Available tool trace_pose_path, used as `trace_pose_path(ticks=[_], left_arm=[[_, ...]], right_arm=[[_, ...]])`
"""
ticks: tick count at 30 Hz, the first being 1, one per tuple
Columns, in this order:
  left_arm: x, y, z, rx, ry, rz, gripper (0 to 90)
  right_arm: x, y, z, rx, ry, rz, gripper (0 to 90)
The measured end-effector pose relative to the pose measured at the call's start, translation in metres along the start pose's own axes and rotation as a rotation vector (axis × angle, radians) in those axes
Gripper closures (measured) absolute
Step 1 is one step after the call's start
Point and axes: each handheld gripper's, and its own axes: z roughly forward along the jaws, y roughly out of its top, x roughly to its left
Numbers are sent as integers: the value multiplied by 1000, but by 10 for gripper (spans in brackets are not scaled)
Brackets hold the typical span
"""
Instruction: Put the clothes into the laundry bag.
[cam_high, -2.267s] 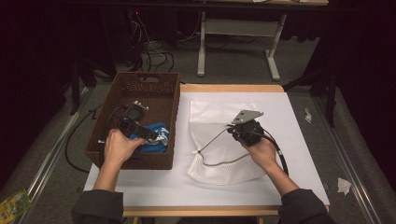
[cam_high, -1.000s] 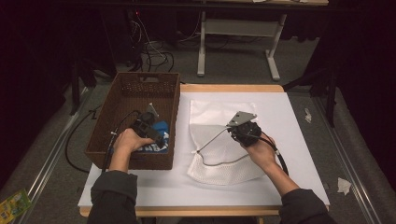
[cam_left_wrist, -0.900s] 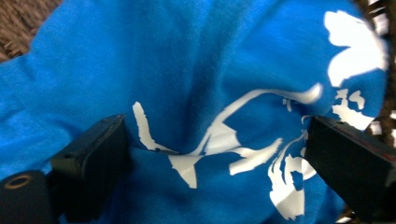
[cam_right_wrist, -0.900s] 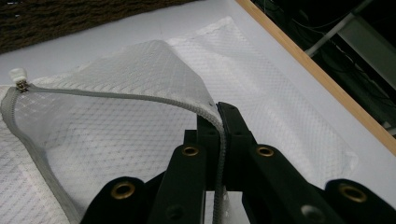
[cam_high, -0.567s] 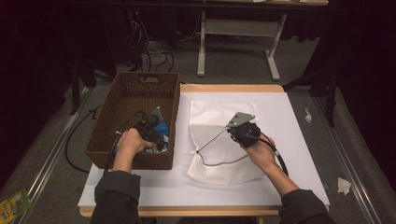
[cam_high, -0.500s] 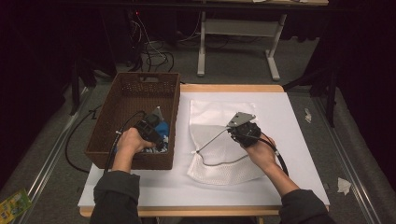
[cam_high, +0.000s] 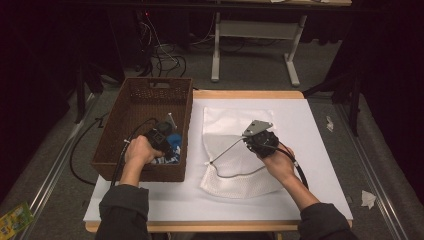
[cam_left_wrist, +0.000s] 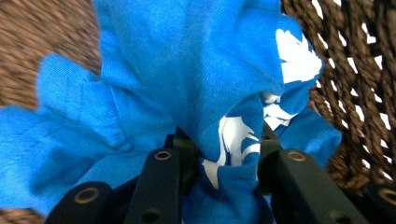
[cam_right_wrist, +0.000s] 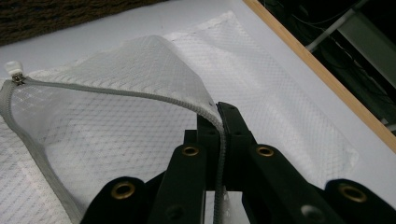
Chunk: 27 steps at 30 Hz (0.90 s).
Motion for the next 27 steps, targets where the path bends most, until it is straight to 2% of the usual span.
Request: trace_pose_path(ticks=[5,8,11,14,18,22,25,27], left_arm=[[0,-2,-8,-51,43,-18,719],[0,-4,-16,-89,43,-18,718],[-1,-7,-26,-116,64,-19,719],[0,-12,-36,-163,60,-32,719],[-1,-17,-43,-201,85,-33,719],[-3,-23,-54,-259,105,-26,719],[-4,-29,-62,-303,108,-29,718],[-4,-32,-66,-316,91,-24,718]], right_arm=[[-1,0,-2,-5,4,8,893],[-3,-1,-4,-10,7,18,892],[-6,-1,-4,-16,8,19,893],[-5,-1,-4,-18,10,25,892],[-4,-1,-5,-17,13,23,892],[-6,-1,-6,-23,11,16,893],[-6,-2,-6,-22,8,28,893],[-6,-1,-6,-22,10,21,893]])
